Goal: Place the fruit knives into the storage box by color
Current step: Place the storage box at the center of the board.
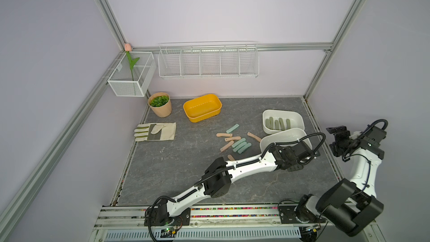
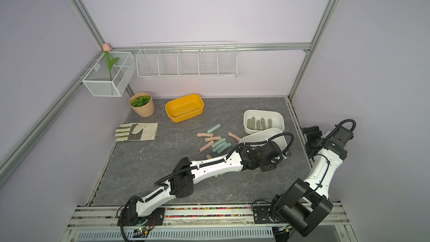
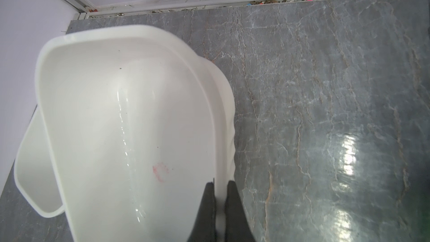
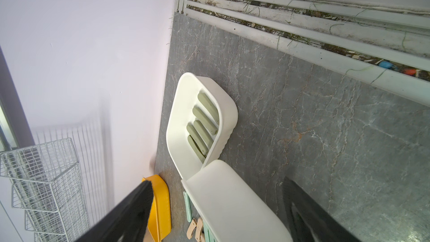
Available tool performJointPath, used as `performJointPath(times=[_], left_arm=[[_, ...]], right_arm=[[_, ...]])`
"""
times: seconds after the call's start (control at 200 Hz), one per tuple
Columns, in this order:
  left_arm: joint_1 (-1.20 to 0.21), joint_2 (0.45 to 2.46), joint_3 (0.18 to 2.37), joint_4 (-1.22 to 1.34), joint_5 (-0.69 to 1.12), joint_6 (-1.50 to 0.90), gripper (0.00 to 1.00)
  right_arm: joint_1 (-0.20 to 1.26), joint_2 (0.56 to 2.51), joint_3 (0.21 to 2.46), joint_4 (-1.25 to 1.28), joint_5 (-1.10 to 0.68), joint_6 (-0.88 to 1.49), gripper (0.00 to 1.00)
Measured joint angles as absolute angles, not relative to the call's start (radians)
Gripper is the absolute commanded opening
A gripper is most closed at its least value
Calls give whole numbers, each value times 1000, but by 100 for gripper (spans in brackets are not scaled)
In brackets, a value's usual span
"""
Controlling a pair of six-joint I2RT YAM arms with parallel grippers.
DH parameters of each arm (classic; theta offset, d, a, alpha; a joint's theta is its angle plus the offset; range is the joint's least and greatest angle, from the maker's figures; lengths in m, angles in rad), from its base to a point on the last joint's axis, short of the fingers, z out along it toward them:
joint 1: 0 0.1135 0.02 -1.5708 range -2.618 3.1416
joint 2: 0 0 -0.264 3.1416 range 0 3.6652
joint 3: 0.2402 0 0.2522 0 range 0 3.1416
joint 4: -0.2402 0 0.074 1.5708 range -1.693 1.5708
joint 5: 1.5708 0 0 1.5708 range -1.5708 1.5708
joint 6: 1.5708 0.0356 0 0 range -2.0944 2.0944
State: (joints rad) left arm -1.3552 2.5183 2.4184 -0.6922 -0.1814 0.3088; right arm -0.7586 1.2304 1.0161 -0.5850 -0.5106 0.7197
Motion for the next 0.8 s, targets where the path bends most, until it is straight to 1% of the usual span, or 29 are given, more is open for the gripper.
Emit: performJointPath(times=[0.085,0.16,0.205,0.33,0.42,0.65,0.71,0.8], left_arm=[[-1355,2532,2428,-692,-182,309,11],[-1355,2537,2435,-691,-183,312,19],[-1355,2538,2440,-691,-186,311,22],[-1355,2538,2450,-680,-190,321,37],[-1355,2538,2454,-678,-204,326,42],[-1348,2530,2455,-678,-247,315,53],[-1340,2508,2438,-676,-255,302,56],[-1317,2427,2353,-648,-264,272,59]], right_arm=[[-759,1230,1015,-582,-518,723,90],[-759,1230,1015,-578,-522,726,90],[-759,1230,1015,-575,-525,726,90],[-758,1231,1014,-569,-529,727,90],[-757,1231,1013,-564,-532,727,90],[-735,1231,1005,-561,-533,726,90],[-712,1230,1005,-559,-533,725,90],[-664,1230,1005,-559,-532,717,90]])
